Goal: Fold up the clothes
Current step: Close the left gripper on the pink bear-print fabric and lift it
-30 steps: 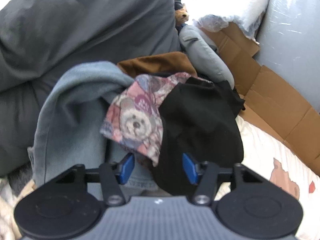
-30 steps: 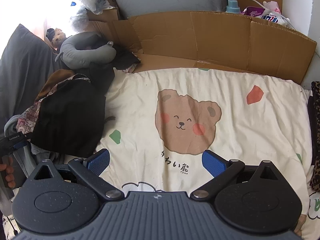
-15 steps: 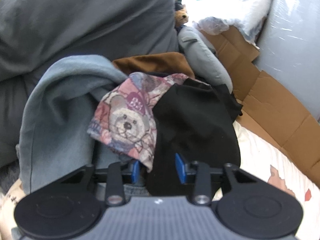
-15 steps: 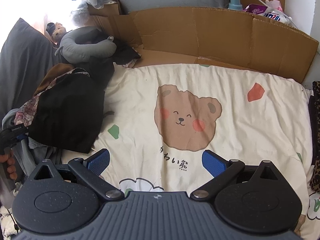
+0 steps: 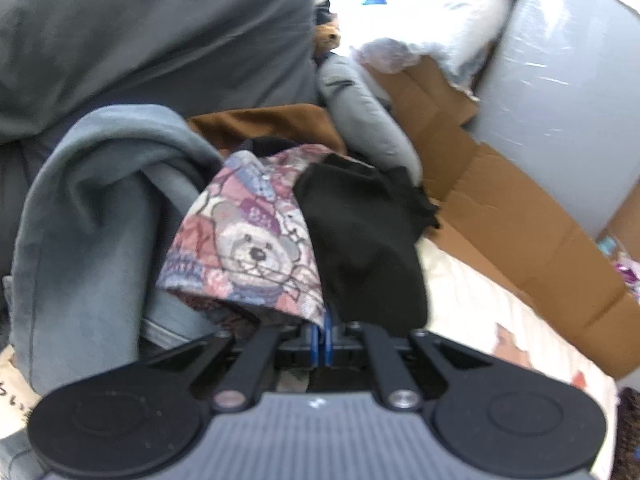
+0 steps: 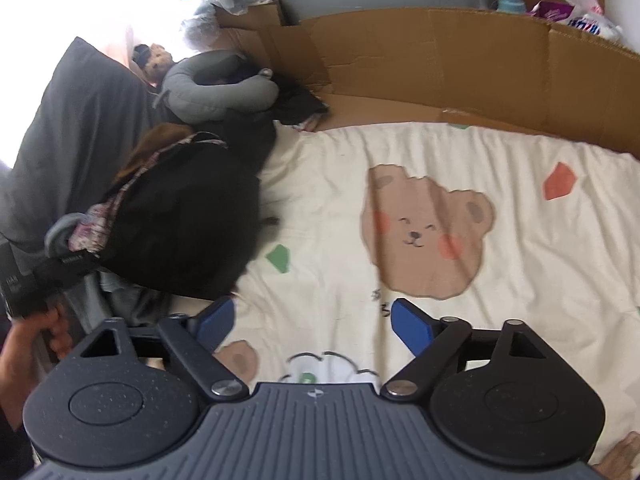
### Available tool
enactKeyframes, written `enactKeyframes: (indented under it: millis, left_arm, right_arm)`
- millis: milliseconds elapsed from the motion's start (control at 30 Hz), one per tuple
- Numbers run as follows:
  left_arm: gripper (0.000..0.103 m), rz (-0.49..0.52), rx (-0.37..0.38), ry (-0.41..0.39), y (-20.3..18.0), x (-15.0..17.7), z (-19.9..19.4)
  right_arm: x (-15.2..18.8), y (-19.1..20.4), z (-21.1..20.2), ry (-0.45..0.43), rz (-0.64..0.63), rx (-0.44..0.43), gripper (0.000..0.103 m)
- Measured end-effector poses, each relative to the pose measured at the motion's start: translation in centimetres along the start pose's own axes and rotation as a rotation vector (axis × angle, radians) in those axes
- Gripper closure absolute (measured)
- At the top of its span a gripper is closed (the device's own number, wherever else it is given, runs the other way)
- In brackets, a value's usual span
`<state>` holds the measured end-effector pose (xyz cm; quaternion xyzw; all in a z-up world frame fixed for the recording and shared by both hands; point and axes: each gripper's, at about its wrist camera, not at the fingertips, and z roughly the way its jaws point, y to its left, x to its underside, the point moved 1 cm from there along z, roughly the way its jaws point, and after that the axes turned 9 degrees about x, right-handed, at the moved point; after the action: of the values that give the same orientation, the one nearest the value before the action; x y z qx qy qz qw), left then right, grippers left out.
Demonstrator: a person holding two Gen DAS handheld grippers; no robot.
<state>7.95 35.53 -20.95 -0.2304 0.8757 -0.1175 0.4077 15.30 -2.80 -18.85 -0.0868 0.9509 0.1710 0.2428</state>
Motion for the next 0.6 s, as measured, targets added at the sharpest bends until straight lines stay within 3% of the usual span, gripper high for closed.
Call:
enactKeyframes:
  millis: [467,600]
  left_arm:
    - [0.1,-0.034,0.261,0.071,-3.5,4.7,-1.6]
    - [0.1,-0.025,0.339,0.108,-5.2,6.3,-1.1]
  right_arm:
    - [-1.2,5.0,3.0,0.075,-0.046,-0.176,0.023]
    - [-1.4,6.2,3.5,0.101,-0.062,-0.205,0.035]
